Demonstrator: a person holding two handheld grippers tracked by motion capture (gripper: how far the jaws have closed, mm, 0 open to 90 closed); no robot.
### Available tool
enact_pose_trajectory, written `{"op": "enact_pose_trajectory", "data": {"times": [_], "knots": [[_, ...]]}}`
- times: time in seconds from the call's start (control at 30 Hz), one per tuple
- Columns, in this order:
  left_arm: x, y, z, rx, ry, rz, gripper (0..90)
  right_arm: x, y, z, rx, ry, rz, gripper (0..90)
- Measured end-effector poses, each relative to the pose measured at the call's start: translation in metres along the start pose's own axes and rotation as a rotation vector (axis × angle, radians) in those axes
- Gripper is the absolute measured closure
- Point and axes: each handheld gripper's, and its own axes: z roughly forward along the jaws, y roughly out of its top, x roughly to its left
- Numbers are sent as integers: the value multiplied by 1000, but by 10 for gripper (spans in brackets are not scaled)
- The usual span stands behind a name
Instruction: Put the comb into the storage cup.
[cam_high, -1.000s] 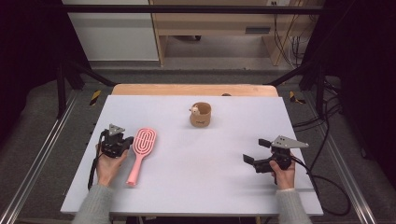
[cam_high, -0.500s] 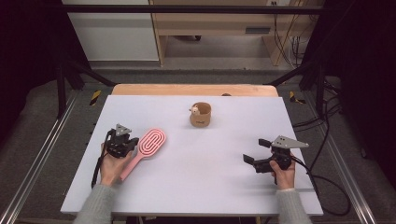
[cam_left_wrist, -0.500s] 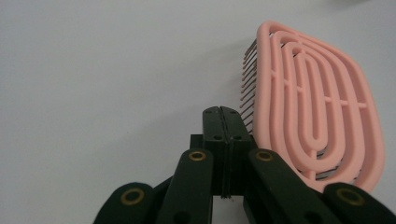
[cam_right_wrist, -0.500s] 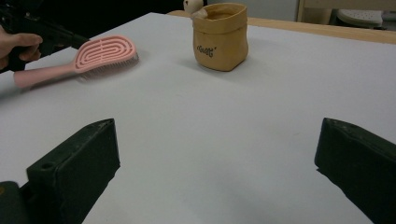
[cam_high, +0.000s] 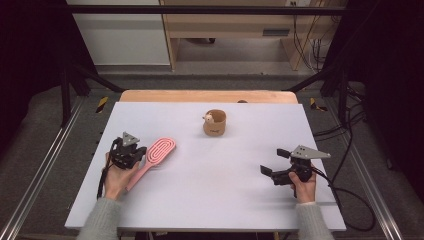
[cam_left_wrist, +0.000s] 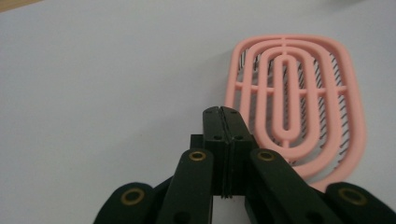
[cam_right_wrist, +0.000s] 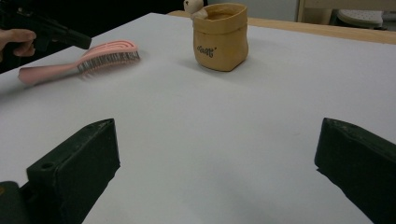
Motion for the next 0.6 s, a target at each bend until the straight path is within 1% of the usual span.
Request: {"op": "enact_pose_trajectory", "data": {"times": [0.13, 0.27, 0.3, 0.4, 0.47, 0.53, 0.6], "knots": [[3, 1, -12, -29, -14, -19, 823, 0, 0, 0, -2, 0, 1, 2], [6, 2, -24, -63, -40, -39, 720, 0, 0, 0, -3, 0, 1, 3], [6, 3, -27, -76, -46, -51, 687, 0, 0, 0, -3, 0, 1, 3], [8, 4, -36, -110, -62, -61, 570, 0, 0, 0, -3, 1, 2, 3], [9, 4, -42, -128, -82, -79, 472, 0, 0, 0, -3, 1, 2, 2], [9, 5, -47, -142, -102, -79, 408, 0, 0, -1, -4, 1, 1, 3], [9, 5, -52, -142, -116, -72, 326, 0, 0, -1, -4, 1, 2, 3]]}}
